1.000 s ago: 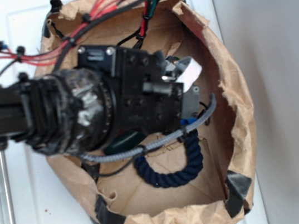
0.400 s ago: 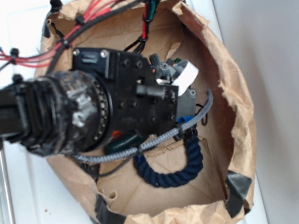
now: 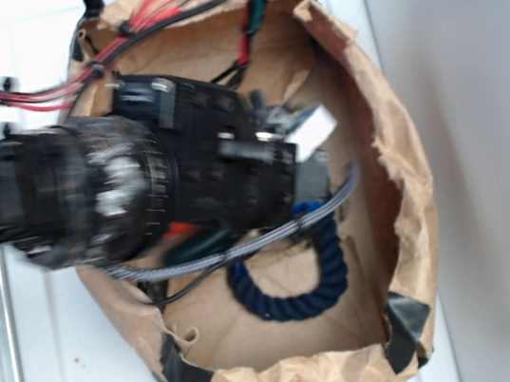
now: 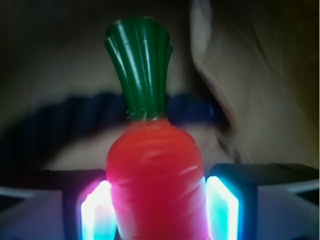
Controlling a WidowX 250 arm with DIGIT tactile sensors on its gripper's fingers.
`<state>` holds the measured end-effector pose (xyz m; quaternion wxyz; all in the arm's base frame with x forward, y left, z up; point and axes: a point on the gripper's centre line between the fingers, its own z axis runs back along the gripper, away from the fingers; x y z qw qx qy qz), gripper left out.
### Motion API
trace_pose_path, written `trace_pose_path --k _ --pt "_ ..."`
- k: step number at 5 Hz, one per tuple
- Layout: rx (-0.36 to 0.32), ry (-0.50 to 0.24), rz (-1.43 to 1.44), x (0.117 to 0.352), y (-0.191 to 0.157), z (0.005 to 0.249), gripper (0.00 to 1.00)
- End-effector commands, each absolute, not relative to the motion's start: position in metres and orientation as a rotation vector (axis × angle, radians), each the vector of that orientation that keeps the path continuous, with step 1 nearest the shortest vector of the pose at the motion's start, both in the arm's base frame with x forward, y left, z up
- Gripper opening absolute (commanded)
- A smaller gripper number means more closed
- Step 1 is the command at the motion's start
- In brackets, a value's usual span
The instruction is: Grab the carrot.
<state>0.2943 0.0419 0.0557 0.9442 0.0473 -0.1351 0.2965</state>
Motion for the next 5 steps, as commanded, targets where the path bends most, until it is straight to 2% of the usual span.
trace_pose_path --k 1,2,3,4,5 --pt "0.014 -0.282 0.516 0.282 0.054 0.141 0.00" --pt "0.037 -0.256 0.457 0.281 0.055 0.158 0.00" --pt "0.013 -0.227 0.418 0.275 0.054 0.183 0.00" --pt "-0.006 -0.295 0.420 0.272 0.048 0.194 0.00" --pt "0.105 -0.362 0.365 0.269 0.037 0.189 0.00"
